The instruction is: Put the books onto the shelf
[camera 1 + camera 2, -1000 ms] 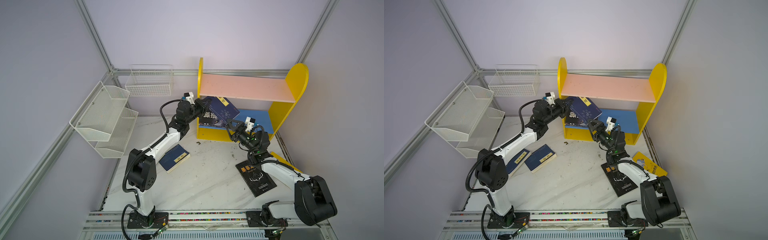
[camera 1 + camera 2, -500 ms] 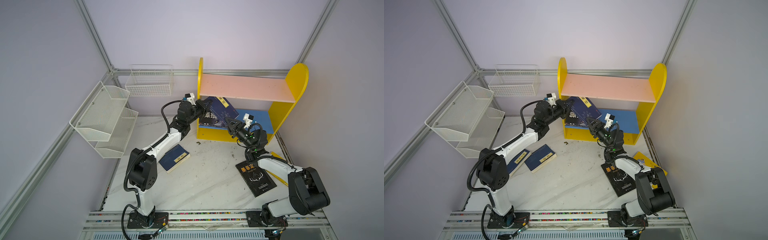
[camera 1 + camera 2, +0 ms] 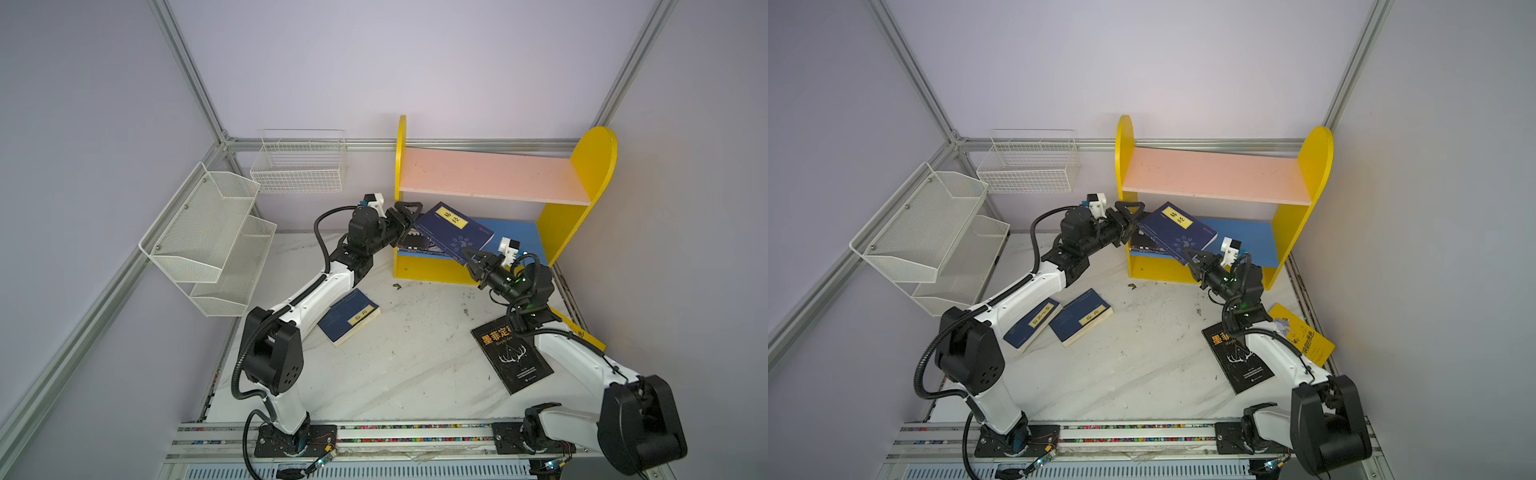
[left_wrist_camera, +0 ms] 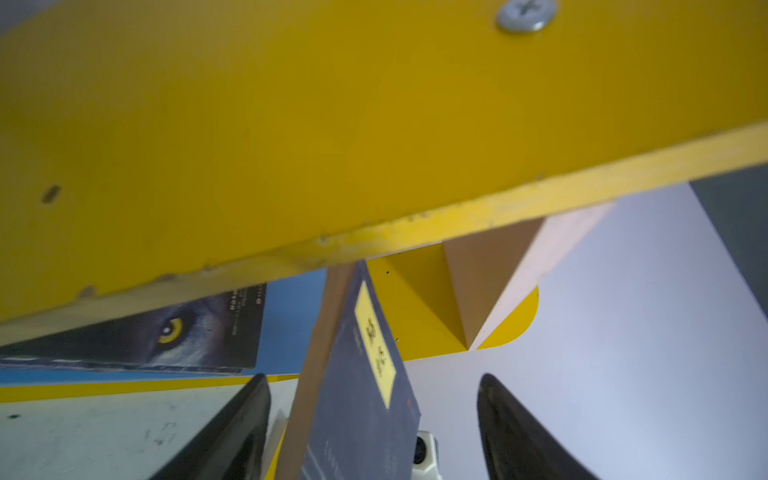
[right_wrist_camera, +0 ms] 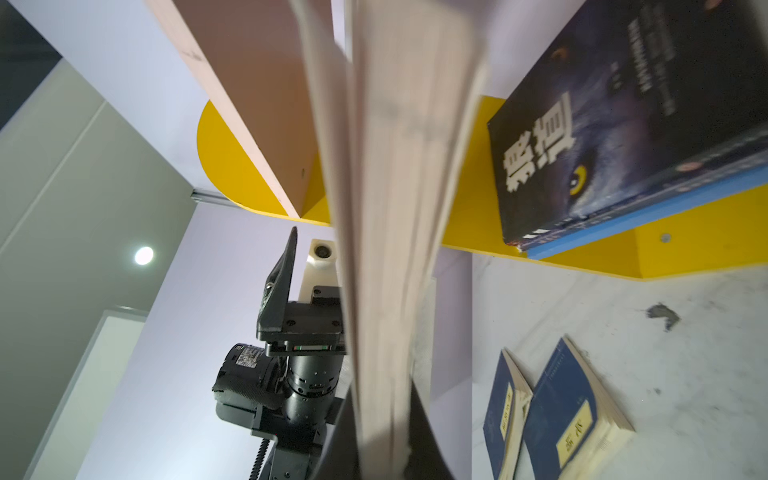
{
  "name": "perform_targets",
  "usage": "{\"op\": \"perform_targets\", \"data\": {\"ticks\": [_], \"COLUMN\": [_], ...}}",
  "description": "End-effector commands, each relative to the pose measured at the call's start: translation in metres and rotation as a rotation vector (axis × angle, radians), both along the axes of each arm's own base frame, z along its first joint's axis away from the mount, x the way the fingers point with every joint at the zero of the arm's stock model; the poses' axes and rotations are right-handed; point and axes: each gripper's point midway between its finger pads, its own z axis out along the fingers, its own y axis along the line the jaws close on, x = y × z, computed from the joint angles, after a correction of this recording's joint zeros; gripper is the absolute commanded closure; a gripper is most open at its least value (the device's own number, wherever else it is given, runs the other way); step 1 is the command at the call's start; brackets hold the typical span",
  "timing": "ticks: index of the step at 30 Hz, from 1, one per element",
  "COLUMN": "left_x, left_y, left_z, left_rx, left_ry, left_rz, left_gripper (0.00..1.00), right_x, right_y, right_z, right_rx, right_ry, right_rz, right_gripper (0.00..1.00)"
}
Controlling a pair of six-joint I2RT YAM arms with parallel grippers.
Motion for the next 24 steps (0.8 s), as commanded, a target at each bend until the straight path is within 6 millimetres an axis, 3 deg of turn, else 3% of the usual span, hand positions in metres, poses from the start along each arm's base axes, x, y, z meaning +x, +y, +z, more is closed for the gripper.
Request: {"op": "perform_targets", "data": {"ticks": [1, 7, 13, 19, 21, 24], "left_x": [-0.014, -0.027, -0.036, -0.034, -0.035, -0.038], "left_y": [0.034, 0.036, 0.052, 0.06, 0.057, 0.055], "left_z": [0.008, -0.015, -0.061, -0.073, -0.075, -0.079], "left_rx": [0.14, 0.341, 0.36, 0.361, 0.367, 0.381], "left_ry": [-0.056, -0.046, 0.077, 0.095, 0.091, 0.092], "left_rz": [0.047, -0.034, -0.055, -0.035, -0.057, -0.08], "left_gripper": [0.18, 0.16, 0.16, 0.16, 0.16, 0.16], "right_x": [-0.02, -0.027, -0.045, -0.05, -0.046, -0.04], "right_y": [-0.002, 0.002, 0.013, 0.013, 0.014, 0.015], "right_z": [-0.011, -0.027, -0.075, -0.115, -0.113, -0.089], "right_rx": [-0.22, -0.326, -0.402, -0.385, -0.35, -0.354], "right_ry": [0.075, 0.09, 0.183, 0.238, 0.213, 0.14], "right_rz": [0.033, 0.11, 0.271, 0.282, 0.264, 0.255], "right_gripper": [0.87, 0.86, 0.86, 0.86, 0.87, 0.86]}}
